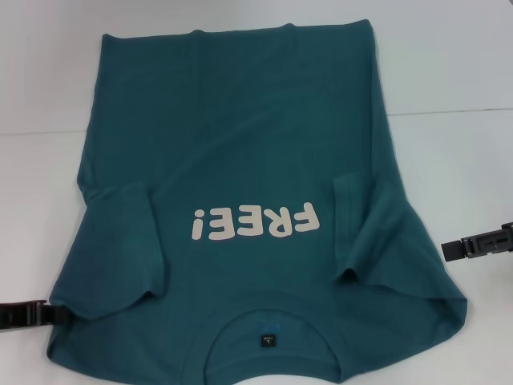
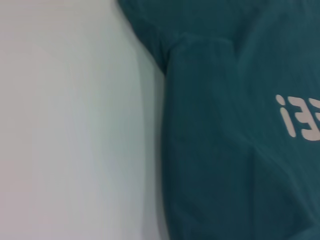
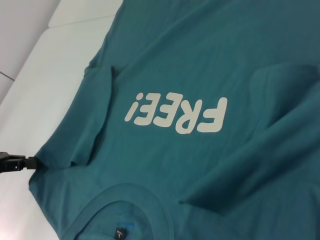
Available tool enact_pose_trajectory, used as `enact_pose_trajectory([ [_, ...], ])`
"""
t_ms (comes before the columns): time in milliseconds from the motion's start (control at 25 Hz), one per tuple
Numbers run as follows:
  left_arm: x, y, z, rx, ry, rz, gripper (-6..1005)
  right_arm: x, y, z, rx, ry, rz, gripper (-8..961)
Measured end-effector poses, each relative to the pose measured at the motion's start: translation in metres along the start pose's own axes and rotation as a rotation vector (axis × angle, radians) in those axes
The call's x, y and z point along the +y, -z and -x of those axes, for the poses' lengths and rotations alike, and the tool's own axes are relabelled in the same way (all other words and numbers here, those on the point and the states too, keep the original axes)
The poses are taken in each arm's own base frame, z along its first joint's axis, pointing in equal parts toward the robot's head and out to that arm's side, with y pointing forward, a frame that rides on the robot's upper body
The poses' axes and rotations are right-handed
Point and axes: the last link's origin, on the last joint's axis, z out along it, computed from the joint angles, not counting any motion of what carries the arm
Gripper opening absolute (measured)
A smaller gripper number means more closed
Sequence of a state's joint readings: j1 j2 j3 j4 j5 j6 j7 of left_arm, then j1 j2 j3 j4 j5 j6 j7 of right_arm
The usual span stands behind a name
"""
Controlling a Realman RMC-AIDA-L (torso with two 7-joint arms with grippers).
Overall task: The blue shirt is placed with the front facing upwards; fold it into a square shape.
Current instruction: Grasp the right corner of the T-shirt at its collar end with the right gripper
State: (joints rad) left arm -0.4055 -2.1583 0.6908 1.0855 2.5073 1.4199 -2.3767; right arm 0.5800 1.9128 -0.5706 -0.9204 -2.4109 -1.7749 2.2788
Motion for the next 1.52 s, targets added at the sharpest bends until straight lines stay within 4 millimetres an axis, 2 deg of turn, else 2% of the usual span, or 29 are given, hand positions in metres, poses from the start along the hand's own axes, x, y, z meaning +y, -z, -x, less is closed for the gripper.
enact_pose_trajectory([
  [80,-0.001,0.001,0.001,0.001,0.005,-0.006,341,0.001,0.000,0.000,0.000,0.000,0.006,817],
  [160,-0.002,0.003,0.001,0.004,0.011,-0.009,136,0.001,0.000,0.000,0.001,0.000,0.009,817],
  [400,-0.002,0.003,0.001,0.001,0.013,-0.006,49,0.001,0.000,-0.001,0.000,0.000,0.011,818],
  [960,0.000,0.003,-0.002,0.002,0.014,0.002,49,0.006,0.018,0.002,-0.034,-0.021,0.067,802],
  [1320,-0.002,0.005,-0.001,0.005,0.024,-0.004,48,0.010,0.030,0.004,0.118,-0.034,-0.030,792],
  [1520,0.001,0.004,-0.005,0.008,0.015,0.000,48,-0.001,0.029,-0.004,0.189,-0.069,-0.111,787],
])
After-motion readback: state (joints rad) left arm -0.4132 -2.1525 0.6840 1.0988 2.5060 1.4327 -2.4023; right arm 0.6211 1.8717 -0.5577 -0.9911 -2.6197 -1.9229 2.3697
